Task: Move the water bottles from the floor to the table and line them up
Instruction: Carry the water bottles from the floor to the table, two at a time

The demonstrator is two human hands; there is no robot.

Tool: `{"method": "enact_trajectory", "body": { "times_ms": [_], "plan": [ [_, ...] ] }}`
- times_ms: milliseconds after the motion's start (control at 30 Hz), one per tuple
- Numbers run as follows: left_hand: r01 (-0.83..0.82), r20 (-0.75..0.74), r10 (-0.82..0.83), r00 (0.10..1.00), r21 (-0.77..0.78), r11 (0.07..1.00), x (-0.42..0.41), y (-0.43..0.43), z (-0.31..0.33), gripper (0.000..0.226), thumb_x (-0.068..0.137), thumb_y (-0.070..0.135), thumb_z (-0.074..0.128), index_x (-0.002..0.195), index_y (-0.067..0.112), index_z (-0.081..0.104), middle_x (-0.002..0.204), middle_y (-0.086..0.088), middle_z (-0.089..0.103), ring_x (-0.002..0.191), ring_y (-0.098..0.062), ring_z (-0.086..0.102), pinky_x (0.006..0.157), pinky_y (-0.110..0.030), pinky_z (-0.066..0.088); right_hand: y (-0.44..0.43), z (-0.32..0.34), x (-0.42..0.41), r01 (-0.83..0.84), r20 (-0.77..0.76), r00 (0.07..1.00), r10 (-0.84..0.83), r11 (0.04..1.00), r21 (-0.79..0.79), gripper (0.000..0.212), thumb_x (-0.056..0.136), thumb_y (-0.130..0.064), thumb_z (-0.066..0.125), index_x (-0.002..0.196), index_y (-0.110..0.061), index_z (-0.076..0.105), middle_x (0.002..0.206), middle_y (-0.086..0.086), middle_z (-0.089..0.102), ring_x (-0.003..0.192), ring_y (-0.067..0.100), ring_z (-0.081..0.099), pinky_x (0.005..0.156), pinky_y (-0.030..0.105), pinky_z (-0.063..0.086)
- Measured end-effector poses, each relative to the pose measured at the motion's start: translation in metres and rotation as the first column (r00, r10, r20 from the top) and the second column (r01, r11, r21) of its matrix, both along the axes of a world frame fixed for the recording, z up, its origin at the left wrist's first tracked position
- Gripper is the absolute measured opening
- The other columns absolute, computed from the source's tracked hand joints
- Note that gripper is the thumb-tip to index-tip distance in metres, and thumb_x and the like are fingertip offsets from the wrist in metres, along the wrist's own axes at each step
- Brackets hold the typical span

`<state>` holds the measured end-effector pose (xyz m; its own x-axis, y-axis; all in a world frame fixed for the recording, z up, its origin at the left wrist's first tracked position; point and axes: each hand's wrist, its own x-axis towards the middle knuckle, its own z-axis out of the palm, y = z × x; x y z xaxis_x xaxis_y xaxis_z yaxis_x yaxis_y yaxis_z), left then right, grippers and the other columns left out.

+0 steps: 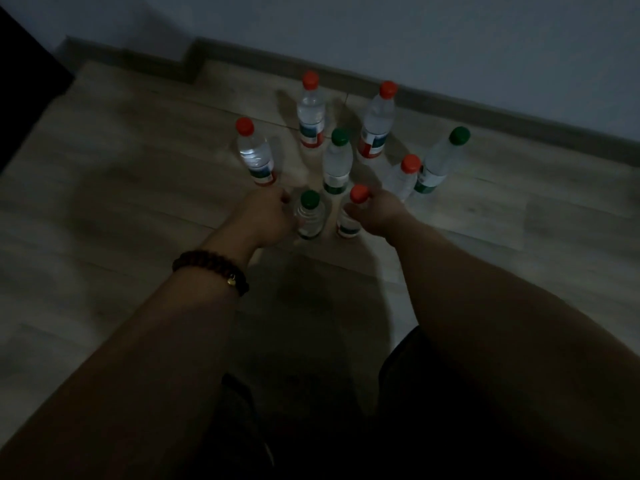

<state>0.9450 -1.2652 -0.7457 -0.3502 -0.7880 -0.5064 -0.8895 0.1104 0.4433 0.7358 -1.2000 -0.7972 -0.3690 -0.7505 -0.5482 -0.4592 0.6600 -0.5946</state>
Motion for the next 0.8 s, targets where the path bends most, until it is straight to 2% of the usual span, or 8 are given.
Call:
{"method": "enact_trajectory", "body": {
  "times_ms": [133,333,400,467,567,600,700,800],
  "plan": [
    [0.024,-0.025,-0.024,0.999,0.004,1.000,-0.004,-0.005,-0.015,0.060,0.087,0.032,0.078,0.138,0.014,0.053,0.133,-0.009,0.060,0.117,-0.026,0.059,0.097,-0.041,0.052,0.007,-0.003,-0.008,-0.005,0.002,1.000,0.005,0.997,-0.080,0.044,0.094,-0.041,0.068,0.126,-0.012,0.062,0.115,0.011,0.066,0.092,0.018,0.053,0.083,0.033,0.044],
    [-0.004,-0.006,0.004,1.000,0.068,0.998,-0.015,-0.015,-0.030,0.065,0.084,0.033,0.081,0.138,0.012,0.053,0.133,-0.011,0.060,0.118,-0.027,0.058,0.101,-0.046,0.051,0.010,0.024,-0.023,-0.090,-0.002,0.996,0.091,0.988,-0.127,0.033,0.087,-0.036,0.077,0.110,-0.013,0.073,0.107,0.007,0.073,0.102,0.022,0.067,0.092,0.043,0.056],
    [0.017,-0.037,-0.014,0.999,0.078,0.997,-0.018,-0.017,-0.035,0.062,0.084,0.034,0.080,0.136,0.012,0.054,0.132,-0.010,0.060,0.116,-0.026,0.058,0.099,-0.044,0.051,0.011,0.043,-0.027,-0.134,0.015,0.990,0.139,0.974,-0.185,0.023,0.085,-0.035,0.079,0.104,-0.024,0.075,0.102,-0.005,0.074,0.100,0.012,0.067,0.087,0.032,0.055],
    [0.038,-0.070,-0.031,0.997,0.101,0.994,-0.019,-0.018,-0.040,0.062,0.085,0.035,0.079,0.137,0.015,0.053,0.135,-0.008,0.060,0.118,-0.026,0.058,0.101,-0.045,0.050,0.015,0.063,-0.031,-0.089,0.103,0.988,0.119,0.962,-0.259,0.019,0.080,-0.031,0.083,0.099,-0.031,0.078,0.099,-0.015,0.074,0.098,0.001,0.067,0.083,0.021,0.052],
    [0.045,-0.108,-0.028,0.994,0.156,0.987,-0.017,-0.019,-0.050,0.073,0.082,0.034,0.082,0.144,0.016,0.048,0.141,-0.007,0.057,0.126,-0.027,0.056,0.107,-0.045,0.047,0.023,0.091,-0.036,0.007,0.251,0.964,0.091,0.931,-0.366,0.023,0.077,-0.020,0.085,0.098,-0.026,0.080,0.100,-0.015,0.077,0.098,-0.002,0.069,0.084,0.018,0.052],
    [0.056,-0.122,-0.036,0.992,0.164,0.985,-0.016,-0.020,-0.054,0.075,0.081,0.034,0.083,0.145,0.016,0.048,0.139,-0.006,0.058,0.126,-0.026,0.056,0.106,-0.042,0.047,0.024,0.097,-0.038,0.032,0.289,0.953,0.093,0.916,-0.399,0.024,0.077,-0.017,0.084,0.100,-0.023,0.080,0.103,-0.012,0.078,0.101,0.001,0.070,0.088,0.021,0.052],
    [0.077,-0.250,-0.032,0.968,0.171,0.982,-0.011,-0.021,-0.067,0.067,0.080,0.033,0.084,0.139,0.018,0.055,0.122,0.008,0.061,0.121,-0.022,0.060,0.092,-0.020,0.049,0.028,0.112,-0.042,0.170,0.460,0.886,0.061,0.879,-0.445,0.027,0.079,-0.006,0.081,0.106,-0.008,0.078,0.108,0.005,0.078,0.106,0.020,0.072,0.098,0.038,0.055],
    [0.032,-0.355,0.028,0.934,0.162,0.986,-0.008,-0.020,-0.077,0.065,0.077,0.038,0.085,0.135,0.023,0.058,0.127,0.009,0.065,0.119,-0.013,0.061,0.102,-0.034,0.049,0.029,0.118,-0.038,0.273,0.575,0.818,0.019,0.867,-0.417,0.023,0.082,-0.003,0.076,0.105,-0.006,0.077,0.108,0.012,0.076,0.105,0.027,0.072,0.094,0.045,0.055]
  ]
}}
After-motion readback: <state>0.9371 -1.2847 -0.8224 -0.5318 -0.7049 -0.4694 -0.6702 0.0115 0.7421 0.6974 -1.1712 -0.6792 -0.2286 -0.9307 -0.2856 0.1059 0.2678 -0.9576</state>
